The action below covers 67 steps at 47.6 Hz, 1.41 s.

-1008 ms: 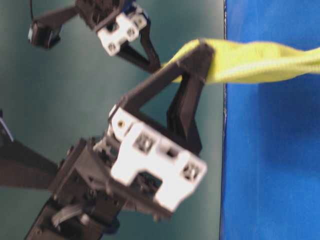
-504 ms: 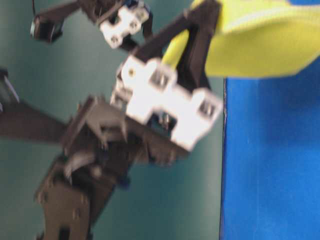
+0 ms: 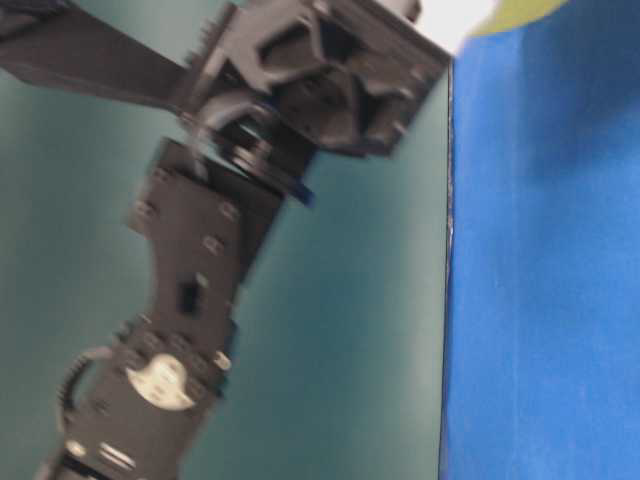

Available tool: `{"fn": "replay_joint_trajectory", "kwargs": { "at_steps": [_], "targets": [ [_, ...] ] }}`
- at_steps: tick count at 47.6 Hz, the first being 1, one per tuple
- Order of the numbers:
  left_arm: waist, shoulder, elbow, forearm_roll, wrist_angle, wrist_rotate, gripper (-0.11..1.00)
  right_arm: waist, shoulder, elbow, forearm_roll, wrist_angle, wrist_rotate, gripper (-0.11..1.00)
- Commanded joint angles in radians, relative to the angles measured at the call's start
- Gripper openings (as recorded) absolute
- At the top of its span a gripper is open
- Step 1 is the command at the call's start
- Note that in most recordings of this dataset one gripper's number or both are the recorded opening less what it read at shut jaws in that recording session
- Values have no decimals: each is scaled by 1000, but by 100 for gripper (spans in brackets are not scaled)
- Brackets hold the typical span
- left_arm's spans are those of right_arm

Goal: Fold the yellow towel.
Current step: 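Lay the strip down vertically, open both grippers and withdraw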

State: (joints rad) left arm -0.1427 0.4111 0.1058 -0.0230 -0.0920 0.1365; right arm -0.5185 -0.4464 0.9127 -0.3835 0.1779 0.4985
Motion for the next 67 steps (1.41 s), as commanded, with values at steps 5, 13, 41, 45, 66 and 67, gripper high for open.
{"fn": "replay_joint_trajectory", "kwargs": {
  "at_steps": [5, 13, 41, 45, 66, 67],
  "targets": [
    [-20, -77, 104, 0, -18, -28, 2, -11, 161, -101, -3, -118, 2, 3],
    [-28, -130, 245, 0, -63, -81, 2, 32, 345, -224, -3, -175, 2, 3],
    [-41, -201, 439, 0, -160, -120, 5, 81, 476, -347, -6, -146, -9, 3],
    [-40, -199, 440, 0, -158, -120, 15, 81, 476, -347, -6, -144, -9, 3],
    [-11, -227, 463, 0, -101, -101, 65, 77, 480, -347, -6, -87, 0, 49],
    [-9, -233, 466, 0, -91, -101, 66, 77, 480, -347, -6, -87, 0, 54]
  ]
}}
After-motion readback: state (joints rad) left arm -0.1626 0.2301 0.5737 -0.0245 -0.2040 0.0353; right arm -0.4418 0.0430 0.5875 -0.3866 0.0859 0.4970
